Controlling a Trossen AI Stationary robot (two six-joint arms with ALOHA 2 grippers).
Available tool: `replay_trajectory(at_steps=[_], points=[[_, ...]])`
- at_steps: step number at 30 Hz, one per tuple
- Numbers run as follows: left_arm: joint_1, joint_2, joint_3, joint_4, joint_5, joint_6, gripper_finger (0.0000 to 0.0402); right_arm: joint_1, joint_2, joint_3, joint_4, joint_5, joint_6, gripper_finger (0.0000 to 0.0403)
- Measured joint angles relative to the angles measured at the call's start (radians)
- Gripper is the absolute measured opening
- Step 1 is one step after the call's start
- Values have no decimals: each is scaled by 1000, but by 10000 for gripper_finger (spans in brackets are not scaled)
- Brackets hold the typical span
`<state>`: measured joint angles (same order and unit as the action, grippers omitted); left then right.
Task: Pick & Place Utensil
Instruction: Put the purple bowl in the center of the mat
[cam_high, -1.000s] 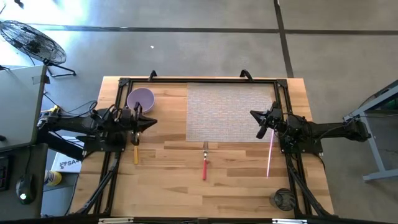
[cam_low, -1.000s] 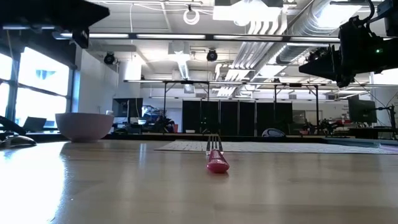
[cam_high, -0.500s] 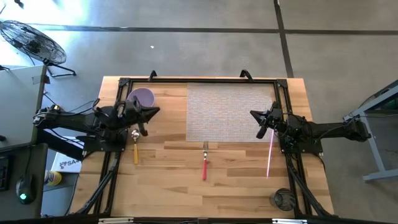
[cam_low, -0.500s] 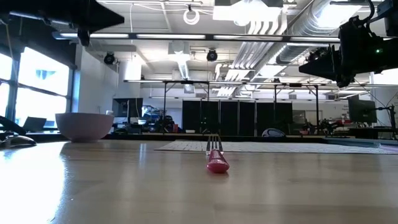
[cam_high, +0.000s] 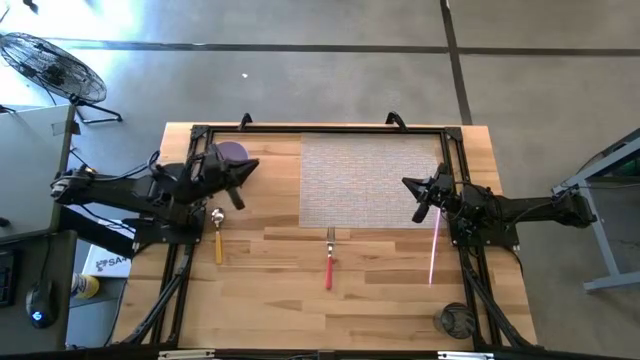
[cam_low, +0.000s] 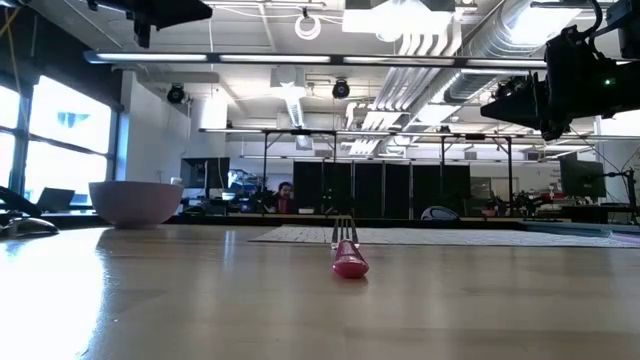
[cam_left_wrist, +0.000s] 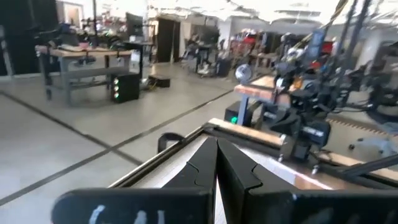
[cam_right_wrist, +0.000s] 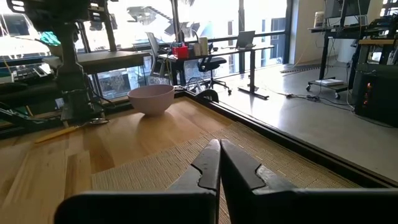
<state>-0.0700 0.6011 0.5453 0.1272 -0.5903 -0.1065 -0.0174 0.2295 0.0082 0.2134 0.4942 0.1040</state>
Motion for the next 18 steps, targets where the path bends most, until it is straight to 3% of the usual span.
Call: replay_trajectory(at_steps=[8, 18], points=[[197, 101, 93, -275, 79, -297, 3, 0, 0, 0, 0, 0, 0, 2], [445, 160, 115, -398, 451, -354, 3, 0, 0, 0, 0, 0, 0, 2]])
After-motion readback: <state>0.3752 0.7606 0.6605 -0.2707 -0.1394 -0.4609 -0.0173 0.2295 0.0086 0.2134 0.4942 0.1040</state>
